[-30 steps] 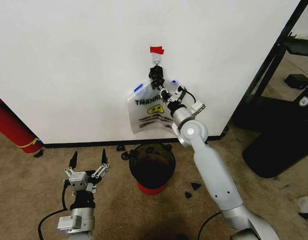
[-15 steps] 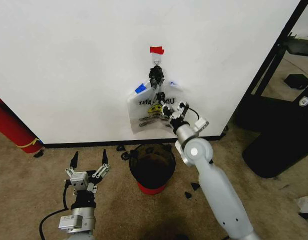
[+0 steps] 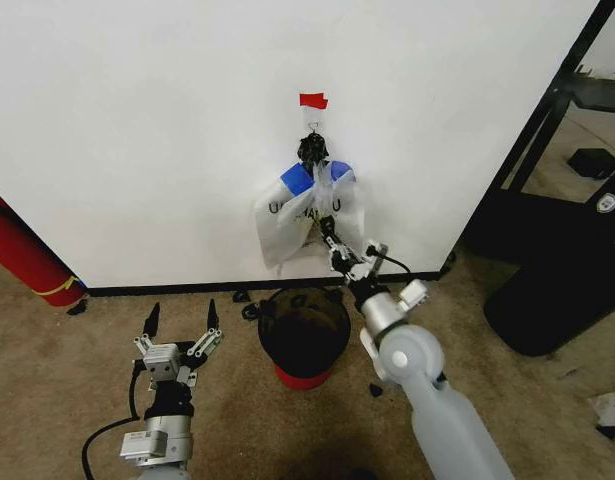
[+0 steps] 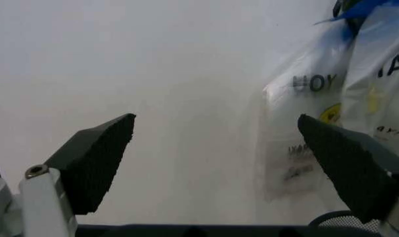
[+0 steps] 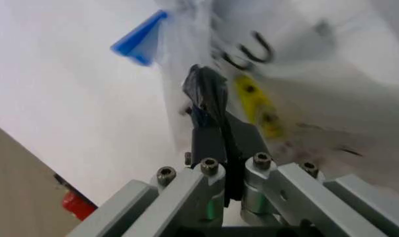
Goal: Pick up the garbage bag from the wall and place it over the trash bin.
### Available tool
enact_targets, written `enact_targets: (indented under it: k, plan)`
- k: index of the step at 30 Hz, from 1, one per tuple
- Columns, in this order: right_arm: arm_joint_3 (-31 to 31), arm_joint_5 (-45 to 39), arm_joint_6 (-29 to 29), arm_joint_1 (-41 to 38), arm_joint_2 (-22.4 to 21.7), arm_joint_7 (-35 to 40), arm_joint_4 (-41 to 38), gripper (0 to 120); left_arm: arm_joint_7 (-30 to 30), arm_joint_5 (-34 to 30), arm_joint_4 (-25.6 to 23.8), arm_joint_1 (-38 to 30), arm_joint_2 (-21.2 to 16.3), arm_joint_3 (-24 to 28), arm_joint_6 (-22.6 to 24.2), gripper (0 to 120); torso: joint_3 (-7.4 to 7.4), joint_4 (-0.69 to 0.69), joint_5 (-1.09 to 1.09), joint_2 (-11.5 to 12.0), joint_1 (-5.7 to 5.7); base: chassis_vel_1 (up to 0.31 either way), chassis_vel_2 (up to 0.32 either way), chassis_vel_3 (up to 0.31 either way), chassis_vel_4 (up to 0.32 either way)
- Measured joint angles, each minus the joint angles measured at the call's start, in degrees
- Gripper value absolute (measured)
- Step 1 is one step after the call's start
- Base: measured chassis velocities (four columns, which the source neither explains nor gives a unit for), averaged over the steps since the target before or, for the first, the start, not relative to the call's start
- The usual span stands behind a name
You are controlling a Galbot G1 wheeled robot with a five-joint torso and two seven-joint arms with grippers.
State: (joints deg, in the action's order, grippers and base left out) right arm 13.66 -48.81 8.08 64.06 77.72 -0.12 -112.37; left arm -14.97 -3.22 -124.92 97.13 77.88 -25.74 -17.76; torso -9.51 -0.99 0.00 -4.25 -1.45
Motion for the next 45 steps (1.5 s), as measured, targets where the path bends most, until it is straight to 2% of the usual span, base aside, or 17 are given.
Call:
enact_targets:
  k: [20, 34, 45]
  plan:
    - [2.18, 12.77, -4.80, 18.22, 0.00, -1.25, -9.10, 0, -0.05, -0.48, 2.21, -2.89, -0.89, 2.61, 0.38, 98, 0.00, 0.01, -0.01, 0.00, 0.00, 0.000, 0.000, 0.000, 0.000]
    - [2.47, 30.14, -14.60, 32.05, 1.92, -2.58, -10.26, 0, -0.12, -1.05, 1.97, -3.70, -2.24, 3.91, 0.40, 98, 0.00, 0.00, -0.01, 0.00, 0.00, 0.000, 0.000, 0.000, 0.000]
    - [1.75, 35.83, -18.50, 35.89, 2.13, -2.06, -10.11, 0, -0.16, -1.80, 0.34, -3.16, -2.72, 3.87, 0.49, 98, -0.01, 0.01, -0.01, 0.01, 0.00, 0.000, 0.000, 0.000, 0.000]
